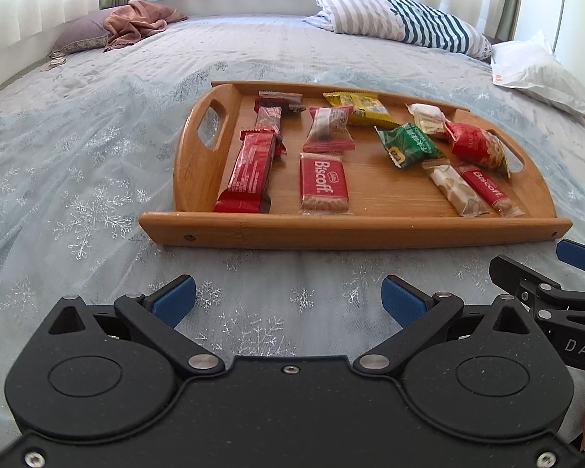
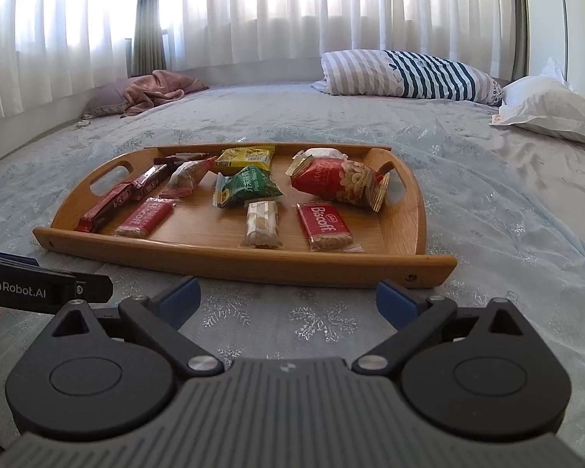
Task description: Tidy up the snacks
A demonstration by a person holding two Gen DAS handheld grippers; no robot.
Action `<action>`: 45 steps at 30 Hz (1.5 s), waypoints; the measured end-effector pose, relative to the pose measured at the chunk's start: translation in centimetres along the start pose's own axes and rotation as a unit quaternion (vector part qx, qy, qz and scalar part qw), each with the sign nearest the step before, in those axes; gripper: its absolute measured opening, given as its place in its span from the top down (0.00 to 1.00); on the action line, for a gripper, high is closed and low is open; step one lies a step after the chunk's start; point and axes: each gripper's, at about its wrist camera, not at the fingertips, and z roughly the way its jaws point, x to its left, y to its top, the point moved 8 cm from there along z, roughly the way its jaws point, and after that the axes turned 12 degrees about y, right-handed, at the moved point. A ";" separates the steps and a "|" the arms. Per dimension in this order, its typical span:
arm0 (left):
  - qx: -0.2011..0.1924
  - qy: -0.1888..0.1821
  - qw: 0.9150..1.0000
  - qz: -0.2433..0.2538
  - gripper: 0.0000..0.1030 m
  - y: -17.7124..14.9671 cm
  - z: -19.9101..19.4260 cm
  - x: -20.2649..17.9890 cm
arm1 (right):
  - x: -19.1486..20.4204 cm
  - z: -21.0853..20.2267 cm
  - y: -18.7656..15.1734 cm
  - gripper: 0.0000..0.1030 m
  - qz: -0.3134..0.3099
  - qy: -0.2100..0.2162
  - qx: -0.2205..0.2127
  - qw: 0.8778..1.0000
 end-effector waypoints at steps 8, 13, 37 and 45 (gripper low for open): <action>-0.012 0.011 1.000 0.008 0.00 -0.2 0.8 -0.3 | -0.4 1.3 -0.9 0.00 0.004 -0.018 0.028 0.999; -0.022 0.014 1.000 0.008 0.00 -0.2 1.2 -0.4 | -0.5 1.9 -1.2 0.00 0.008 -0.019 0.040 0.999; -0.028 0.011 0.999 0.008 0.00 -0.4 1.5 -0.4 | -0.5 2.1 -1.4 0.00 0.003 -0.022 0.035 0.999; -0.025 0.010 1.000 0.007 0.00 -0.4 1.6 -0.4 | -0.5 2.1 -1.4 0.00 0.003 -0.022 0.035 0.999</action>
